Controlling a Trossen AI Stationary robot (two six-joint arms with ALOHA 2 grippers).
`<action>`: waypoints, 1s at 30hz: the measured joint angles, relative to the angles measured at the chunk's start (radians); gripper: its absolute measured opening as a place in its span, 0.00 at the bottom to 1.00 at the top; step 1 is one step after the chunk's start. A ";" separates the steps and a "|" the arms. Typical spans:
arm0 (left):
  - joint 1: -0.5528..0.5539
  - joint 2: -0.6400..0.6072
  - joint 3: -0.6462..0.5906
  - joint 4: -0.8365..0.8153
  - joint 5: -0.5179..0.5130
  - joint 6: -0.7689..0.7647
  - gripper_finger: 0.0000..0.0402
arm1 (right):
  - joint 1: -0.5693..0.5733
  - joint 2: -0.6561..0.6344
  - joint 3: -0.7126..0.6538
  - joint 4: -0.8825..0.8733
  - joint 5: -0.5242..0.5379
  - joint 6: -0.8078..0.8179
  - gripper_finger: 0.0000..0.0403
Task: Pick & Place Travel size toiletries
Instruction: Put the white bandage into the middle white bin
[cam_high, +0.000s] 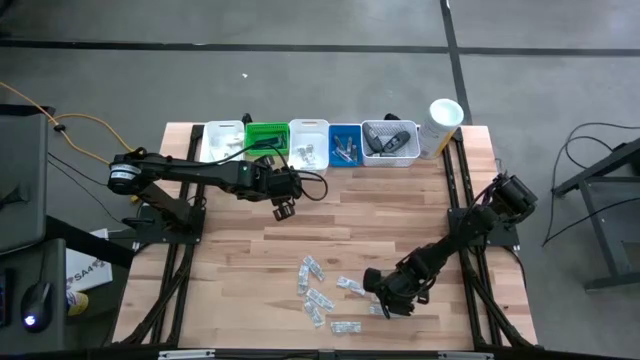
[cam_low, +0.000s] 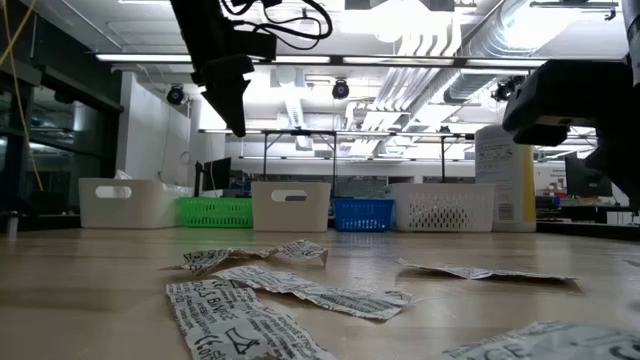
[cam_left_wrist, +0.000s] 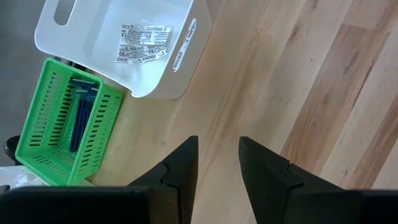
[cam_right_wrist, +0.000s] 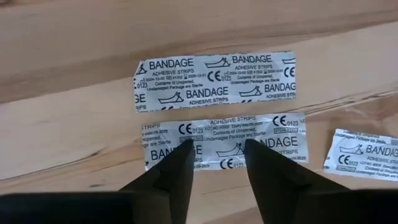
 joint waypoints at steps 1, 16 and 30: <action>0.000 0.000 0.000 0.000 0.000 0.000 0.29 | 0.000 0.000 0.000 -0.007 -0.001 0.004 0.33; 0.000 0.000 0.000 0.000 0.002 0.000 0.29 | -0.013 0.014 -0.002 -0.056 -0.019 0.082 0.02; 0.000 -0.008 0.002 -0.010 -0.026 0.004 0.29 | -0.106 -0.208 -0.009 -0.182 0.157 0.308 0.01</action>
